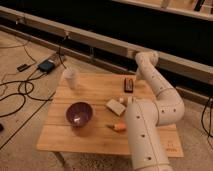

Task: Push the eraser across the table

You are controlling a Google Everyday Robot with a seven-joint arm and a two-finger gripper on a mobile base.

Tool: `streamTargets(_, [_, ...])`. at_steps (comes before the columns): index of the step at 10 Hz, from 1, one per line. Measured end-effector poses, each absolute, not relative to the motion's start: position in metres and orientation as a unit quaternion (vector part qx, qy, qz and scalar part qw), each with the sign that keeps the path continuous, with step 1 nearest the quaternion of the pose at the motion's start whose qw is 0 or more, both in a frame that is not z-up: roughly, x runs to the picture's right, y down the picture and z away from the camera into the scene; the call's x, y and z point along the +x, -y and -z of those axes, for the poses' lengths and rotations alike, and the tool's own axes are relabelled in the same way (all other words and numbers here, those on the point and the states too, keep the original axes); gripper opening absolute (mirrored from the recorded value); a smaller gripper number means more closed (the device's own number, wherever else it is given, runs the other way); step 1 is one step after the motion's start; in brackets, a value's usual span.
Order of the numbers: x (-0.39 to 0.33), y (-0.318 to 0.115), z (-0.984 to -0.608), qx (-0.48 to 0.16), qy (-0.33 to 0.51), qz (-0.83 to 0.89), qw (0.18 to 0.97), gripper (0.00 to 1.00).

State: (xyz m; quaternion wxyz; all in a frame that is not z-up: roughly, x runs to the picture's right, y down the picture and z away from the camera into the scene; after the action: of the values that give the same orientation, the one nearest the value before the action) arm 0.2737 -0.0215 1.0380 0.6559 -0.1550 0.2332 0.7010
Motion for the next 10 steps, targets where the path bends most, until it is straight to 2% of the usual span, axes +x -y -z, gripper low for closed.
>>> streamTargets(10, [0.197, 0.007, -1.044, -0.222, -0.238, -0.604, 0.727, 0.65])
